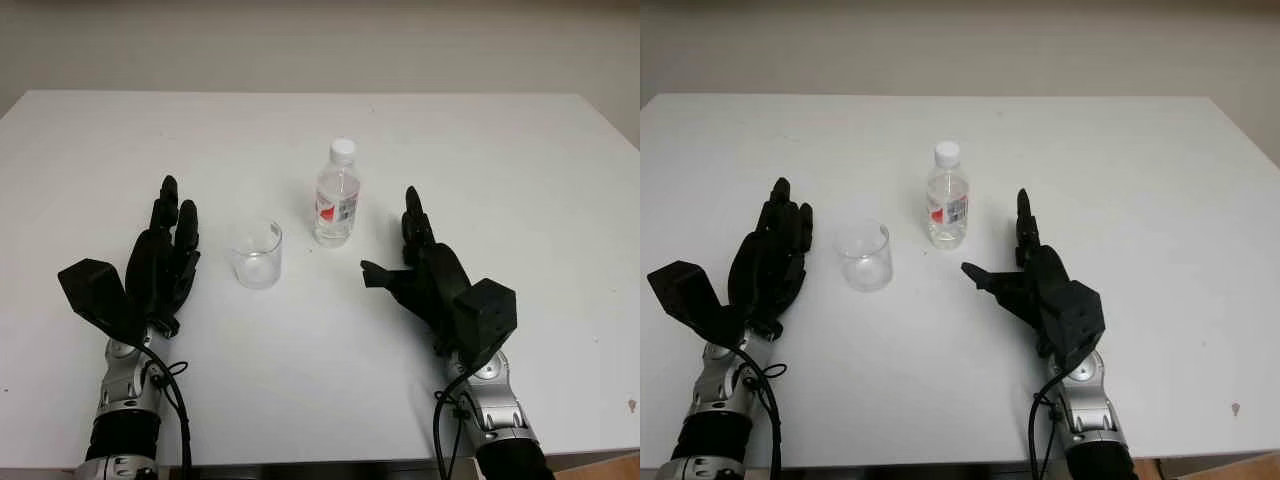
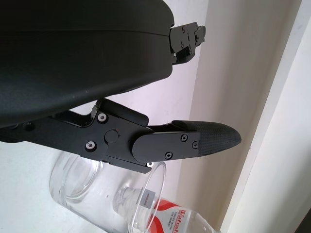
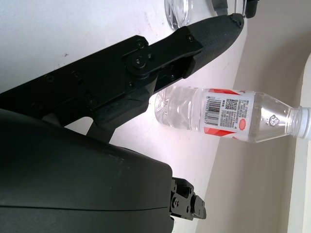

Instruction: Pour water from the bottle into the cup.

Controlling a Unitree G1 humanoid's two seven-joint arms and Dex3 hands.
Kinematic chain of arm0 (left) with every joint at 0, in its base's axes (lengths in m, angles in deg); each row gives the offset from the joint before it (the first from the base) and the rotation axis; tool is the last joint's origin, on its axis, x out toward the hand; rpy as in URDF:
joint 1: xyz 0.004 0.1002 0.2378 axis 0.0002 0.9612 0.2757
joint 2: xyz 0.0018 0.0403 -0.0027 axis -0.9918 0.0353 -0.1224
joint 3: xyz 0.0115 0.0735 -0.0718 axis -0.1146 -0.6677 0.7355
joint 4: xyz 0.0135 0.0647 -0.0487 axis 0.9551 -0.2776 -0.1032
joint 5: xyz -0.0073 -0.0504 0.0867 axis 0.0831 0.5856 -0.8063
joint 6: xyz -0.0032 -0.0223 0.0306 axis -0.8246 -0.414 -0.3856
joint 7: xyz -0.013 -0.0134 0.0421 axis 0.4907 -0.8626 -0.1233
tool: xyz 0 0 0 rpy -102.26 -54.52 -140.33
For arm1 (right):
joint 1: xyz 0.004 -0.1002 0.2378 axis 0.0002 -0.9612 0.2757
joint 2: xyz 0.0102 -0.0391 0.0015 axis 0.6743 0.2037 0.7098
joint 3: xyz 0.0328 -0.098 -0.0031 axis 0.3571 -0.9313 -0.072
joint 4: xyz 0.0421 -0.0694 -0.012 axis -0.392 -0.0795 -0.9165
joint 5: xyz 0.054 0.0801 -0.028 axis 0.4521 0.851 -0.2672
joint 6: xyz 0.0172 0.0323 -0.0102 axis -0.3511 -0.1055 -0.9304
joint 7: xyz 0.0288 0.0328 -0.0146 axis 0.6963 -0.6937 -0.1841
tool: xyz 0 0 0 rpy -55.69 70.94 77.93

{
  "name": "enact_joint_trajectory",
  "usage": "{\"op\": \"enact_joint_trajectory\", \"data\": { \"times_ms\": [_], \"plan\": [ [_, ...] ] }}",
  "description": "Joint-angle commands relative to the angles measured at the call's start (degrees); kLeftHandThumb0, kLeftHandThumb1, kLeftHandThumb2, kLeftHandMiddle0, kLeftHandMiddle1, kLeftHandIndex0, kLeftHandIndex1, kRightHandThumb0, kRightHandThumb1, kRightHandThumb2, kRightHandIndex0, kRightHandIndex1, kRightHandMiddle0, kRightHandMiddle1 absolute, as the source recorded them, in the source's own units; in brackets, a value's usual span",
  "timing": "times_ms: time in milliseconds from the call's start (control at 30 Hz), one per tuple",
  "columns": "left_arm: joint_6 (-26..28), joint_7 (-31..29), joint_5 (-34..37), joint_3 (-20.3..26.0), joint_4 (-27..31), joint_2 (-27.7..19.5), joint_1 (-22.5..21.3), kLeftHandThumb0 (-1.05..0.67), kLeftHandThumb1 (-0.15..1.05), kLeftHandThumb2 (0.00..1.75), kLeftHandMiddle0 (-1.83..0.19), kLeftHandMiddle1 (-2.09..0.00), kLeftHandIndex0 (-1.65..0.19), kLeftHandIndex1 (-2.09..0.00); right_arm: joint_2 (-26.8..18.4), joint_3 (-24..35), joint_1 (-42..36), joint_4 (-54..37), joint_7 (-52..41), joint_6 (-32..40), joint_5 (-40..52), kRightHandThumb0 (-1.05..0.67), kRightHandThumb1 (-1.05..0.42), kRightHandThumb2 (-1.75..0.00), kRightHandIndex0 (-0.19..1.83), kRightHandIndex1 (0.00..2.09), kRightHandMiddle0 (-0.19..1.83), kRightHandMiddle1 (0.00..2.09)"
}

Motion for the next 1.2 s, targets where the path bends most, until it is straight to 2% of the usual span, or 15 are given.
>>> {"op": "enact_joint_trajectory", "data": {
  "times_ms": [0,433,600,800,1167],
  "plan": [
    [-0.5,-0.3,0.0,0.3,-0.2,-0.6,-0.1,-0.71,1.05,0.44,0.14,-0.05,0.16,-0.06,0.2,-0.1,0.0,-0.1,0.1,-0.6,0.2,-1.0,-0.94,-0.05,-0.19,0.0,-0.19,0.0],
    [-0.5,0.0,-0.5,0.3,-1.6,-1.5,-1.4,-0.75,1.05,0.4,0.14,-0.05,0.16,-0.05,0.7,-0.9,3.5,3.7,2.0,-2.2,-1.6,-1.02,-0.95,-0.06,-0.19,0.0,-0.19,0.0],
    [-1.2,0.0,-0.6,0.1,-1.0,-1.0,-1.0,-0.73,1.05,0.43,0.15,-0.05,0.15,-0.06,0.8,-0.7,9.4,5.4,0.0,-2.2,0.2,-1.01,-0.94,-0.05,-0.19,0.0,-0.19,0.0],
    [-0.8,-0.4,0.0,0.2,-0.8,-0.8,-0.8,-0.73,1.05,0.43,0.15,-0.05,0.17,-0.05,1.3,-1.6,16.2,8.1,1.8,-2.1,-1.7,-1.04,-0.94,-0.05,-0.19,0.0,-0.19,0.0],
    [0.2,0.3,-0.5,-0.1,1.0,-1.1,-0.2,-0.73,1.05,0.44,0.14,-0.05,0.15,-0.06,2.6,-2.0,25.4,21.0,2.6,-2.8,-2.7,-1.05,-0.92,-0.05,-0.19,0.0,-0.19,0.0]
  ]
}}
